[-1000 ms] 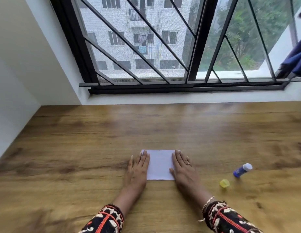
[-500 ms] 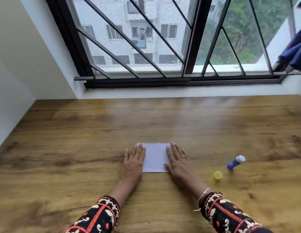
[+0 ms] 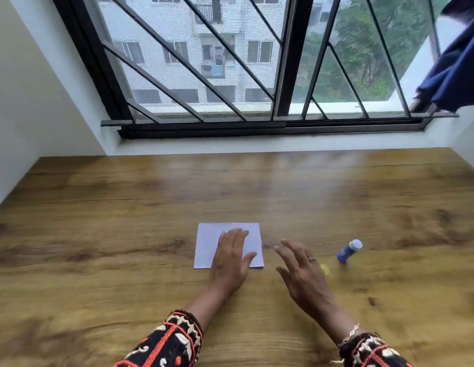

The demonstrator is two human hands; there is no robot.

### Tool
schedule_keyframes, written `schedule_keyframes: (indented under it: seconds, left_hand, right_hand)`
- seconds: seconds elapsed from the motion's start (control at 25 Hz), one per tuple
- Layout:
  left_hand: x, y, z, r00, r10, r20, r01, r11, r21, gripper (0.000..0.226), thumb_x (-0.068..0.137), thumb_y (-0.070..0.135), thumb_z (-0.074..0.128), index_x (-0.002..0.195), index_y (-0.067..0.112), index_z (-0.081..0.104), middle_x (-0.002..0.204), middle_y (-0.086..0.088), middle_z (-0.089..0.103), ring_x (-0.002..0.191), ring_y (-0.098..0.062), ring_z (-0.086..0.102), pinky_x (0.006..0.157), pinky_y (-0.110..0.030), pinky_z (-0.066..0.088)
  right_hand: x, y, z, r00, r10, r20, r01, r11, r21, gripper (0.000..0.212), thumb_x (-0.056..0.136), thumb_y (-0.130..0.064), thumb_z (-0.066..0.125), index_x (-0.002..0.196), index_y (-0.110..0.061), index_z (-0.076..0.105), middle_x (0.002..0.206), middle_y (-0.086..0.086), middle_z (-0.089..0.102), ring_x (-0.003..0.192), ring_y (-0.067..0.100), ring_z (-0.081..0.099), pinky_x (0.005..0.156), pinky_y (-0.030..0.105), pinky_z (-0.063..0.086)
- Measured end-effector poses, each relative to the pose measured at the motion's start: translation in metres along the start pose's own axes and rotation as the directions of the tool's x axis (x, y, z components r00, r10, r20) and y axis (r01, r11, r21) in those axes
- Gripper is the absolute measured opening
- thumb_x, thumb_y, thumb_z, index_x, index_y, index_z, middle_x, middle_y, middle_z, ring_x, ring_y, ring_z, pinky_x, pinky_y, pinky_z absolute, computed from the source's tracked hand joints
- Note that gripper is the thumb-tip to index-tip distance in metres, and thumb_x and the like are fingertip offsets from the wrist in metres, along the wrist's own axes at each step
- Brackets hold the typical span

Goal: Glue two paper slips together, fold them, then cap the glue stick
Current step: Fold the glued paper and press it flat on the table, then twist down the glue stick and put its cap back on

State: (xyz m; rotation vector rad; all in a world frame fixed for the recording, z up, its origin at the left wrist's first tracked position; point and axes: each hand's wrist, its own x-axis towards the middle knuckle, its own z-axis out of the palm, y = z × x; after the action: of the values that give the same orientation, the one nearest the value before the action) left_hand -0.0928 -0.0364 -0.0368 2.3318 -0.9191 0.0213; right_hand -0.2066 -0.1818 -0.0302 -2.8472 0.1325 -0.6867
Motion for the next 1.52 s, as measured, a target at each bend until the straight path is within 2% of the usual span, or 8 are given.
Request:
schedule_keyframes:
  seconds: [0.12, 0.28, 0.44, 0.68, 0.8, 0.96, 1.24, 1.52]
  left_hand:
    - [0.001, 0.013, 0.014, 0.994, 0.097, -0.057, -0.100, 0.994, -0.053, 0.050, 0.080, 0.040, 0.043, 0.115, 0.007, 0.055, 0.110, -0.011, 0.064, 0.109, -0.014, 0.043, 0.111, -0.039, 0.028]
    - [0.002, 0.025, 0.025, 0.990, 0.127, -0.067, -0.132, 0.988, -0.076, 0.046, 0.079, 0.039, 0.048, 0.110, 0.007, 0.057, 0.104, -0.010, 0.066, 0.103, -0.012, 0.043, 0.107, -0.031, 0.016]
    - [0.004, 0.032, 0.030, 0.991, 0.118, -0.070, -0.123, 0.989, -0.077, 0.046, 0.080, 0.040, 0.047, 0.108, 0.006, 0.058, 0.102, -0.011, 0.066, 0.102, -0.014, 0.046, 0.107, -0.029, 0.018]
    - [0.002, 0.040, 0.032, 0.996, 0.075, -0.043, -0.079, 0.994, -0.080, 0.049, 0.080, 0.041, 0.045, 0.110, 0.005, 0.060, 0.105, -0.010, 0.066, 0.103, -0.015, 0.050, 0.108, -0.029, 0.025]
    - [0.001, 0.043, 0.032, 0.998, 0.052, -0.018, -0.053, 0.994, -0.091, 0.039, 0.082, 0.029, 0.060, 0.111, 0.003, 0.059, 0.107, -0.013, 0.065, 0.107, -0.023, 0.055, 0.109, -0.037, 0.032]
    - [0.000, 0.049, 0.030, 1.000, 0.028, -0.004, -0.028, 0.996, -0.086, 0.037, 0.081, 0.016, 0.067, 0.113, 0.001, 0.058, 0.110, -0.014, 0.063, 0.108, -0.031, 0.057, 0.106, -0.046, 0.039]
    - [-0.003, 0.066, 0.020, 0.999, -0.043, -0.009, 0.039, 0.970, -0.241, 0.054, 0.080, 0.049, 0.042, 0.115, 0.010, 0.057, 0.110, -0.007, 0.060, 0.108, -0.023, 0.056, 0.093, -0.034, 0.048]
    - [-0.001, 0.089, -0.001, 0.999, -0.035, 0.023, 0.042, 0.859, -0.510, 0.050, 0.077, 0.048, 0.056, 0.114, 0.015, 0.059, 0.112, 0.006, 0.064, 0.104, 0.004, 0.054, 0.086, -0.001, 0.037]
  right_hand:
    - [-0.016, 0.017, -0.016, 0.990, 0.043, -0.135, -0.032, 0.996, 0.086, 0.027, 0.096, -0.033, 0.031, 0.104, -0.016, 0.050, 0.111, 0.000, 0.044, 0.100, 0.018, 0.047, 0.090, 0.027, 0.039]
    - [-0.035, 0.042, -0.040, 0.946, 0.175, -0.272, -0.147, 0.982, 0.119, 0.022, 0.093, -0.035, 0.039, 0.098, -0.015, 0.048, 0.108, 0.004, 0.046, 0.100, 0.022, 0.047, 0.099, 0.014, 0.024]
    - [-0.042, 0.066, -0.052, 0.866, 0.340, -0.367, -0.283, 0.938, 0.201, 0.041, 0.076, -0.036, 0.060, 0.101, -0.007, 0.045, 0.109, 0.014, 0.051, 0.106, 0.024, 0.046, 0.103, 0.014, 0.021]
    - [-0.045, 0.096, -0.036, 0.817, 0.576, -0.035, -0.490, 0.724, 0.486, 0.069, 0.064, -0.017, 0.081, 0.121, -0.006, 0.044, 0.119, 0.004, 0.050, 0.111, 0.015, 0.048, 0.096, 0.015, 0.035]
    - [-0.040, 0.100, -0.032, 0.768, 0.635, 0.080, -0.573, 0.627, 0.529, 0.055, 0.066, -0.004, 0.077, 0.115, -0.008, 0.052, 0.109, 0.006, 0.060, 0.104, 0.022, 0.057, 0.087, 0.017, 0.043]
    - [-0.037, 0.106, -0.027, 0.767, 0.633, 0.105, -0.591, 0.634, 0.499, 0.028, 0.073, -0.007, 0.072, 0.098, -0.013, 0.061, 0.092, 0.011, 0.067, 0.089, 0.028, 0.063, 0.075, 0.027, 0.045]
    - [-0.011, 0.076, -0.036, 0.825, 0.550, 0.132, -0.500, 0.601, 0.623, 0.025, 0.071, -0.005, 0.074, 0.094, -0.011, 0.065, 0.087, 0.006, 0.071, 0.087, 0.007, 0.065, 0.075, 0.008, 0.048]
    - [0.014, 0.024, -0.044, 0.896, 0.399, 0.194, -0.417, 0.608, 0.676, 0.033, 0.075, -0.003, 0.070, 0.082, -0.032, 0.057, 0.080, -0.006, 0.068, 0.079, -0.006, 0.063, 0.071, 0.003, 0.044]
